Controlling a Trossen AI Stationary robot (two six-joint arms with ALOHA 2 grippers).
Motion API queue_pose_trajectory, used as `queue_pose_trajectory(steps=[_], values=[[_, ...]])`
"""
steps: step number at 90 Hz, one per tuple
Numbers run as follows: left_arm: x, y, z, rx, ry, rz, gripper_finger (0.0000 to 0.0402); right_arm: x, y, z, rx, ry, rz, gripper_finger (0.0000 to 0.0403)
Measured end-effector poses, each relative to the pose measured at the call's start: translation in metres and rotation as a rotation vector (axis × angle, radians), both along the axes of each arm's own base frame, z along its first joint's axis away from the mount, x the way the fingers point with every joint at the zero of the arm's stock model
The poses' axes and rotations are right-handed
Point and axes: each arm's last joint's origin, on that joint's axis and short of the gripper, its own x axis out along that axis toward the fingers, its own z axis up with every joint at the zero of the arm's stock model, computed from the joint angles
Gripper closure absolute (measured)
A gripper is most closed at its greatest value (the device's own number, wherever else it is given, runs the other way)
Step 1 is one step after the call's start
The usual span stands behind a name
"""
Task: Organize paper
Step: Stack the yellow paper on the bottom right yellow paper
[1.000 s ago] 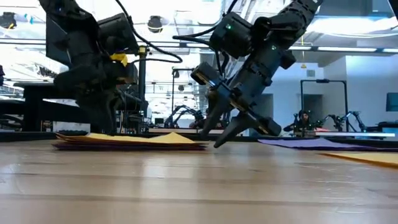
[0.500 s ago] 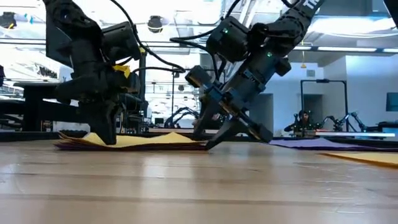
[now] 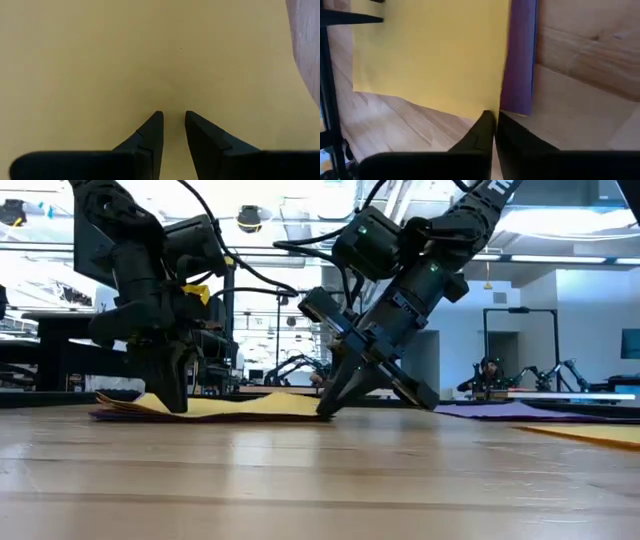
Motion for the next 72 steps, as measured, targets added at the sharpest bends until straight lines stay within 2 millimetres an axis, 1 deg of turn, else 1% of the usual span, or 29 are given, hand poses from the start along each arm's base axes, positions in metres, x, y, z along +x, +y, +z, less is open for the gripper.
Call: queue_pose_trajectory(steps=[6,16,29,38,54,62,72], values=[[0.001,0.000,0.007,-0.003,0.020,0.000,0.0336,-0.002,0.004,0.007,0.001,-0.005,0.006,0.0402],[0.006,0.001,0.027,0.001,-0.008,0.000,0.0336,-0.011,0.013,0.028,0.020,0.008,0.000,0.0403],[0.011,0.001,0.050,0.012,-0.087,0.000,0.0336,-0.030,0.031,0.058,0.000,0.040,-0.082,0.0403],[0.012,0.002,0.065,0.020,-0.149,0.001,0.0336,-0.050,0.048,0.078,-0.003,0.083,-0.127,0.0403],[0.008,0.001,0.076,0.028,-0.189,-0.004,0.0336,-0.095,0.089,0.105,0.010,0.166,-0.226,0.0403],[0.006,0.000,0.077,0.030,-0.189,-0.020,0.0336,-0.119,0.111,0.111,0.014,0.209,-0.302,0.0403],[0.007,-0.002,0.076,0.014,-0.184,-0.052,0.0336,-0.147,0.138,0.113,0.025,0.256,-0.379,0.0403]])
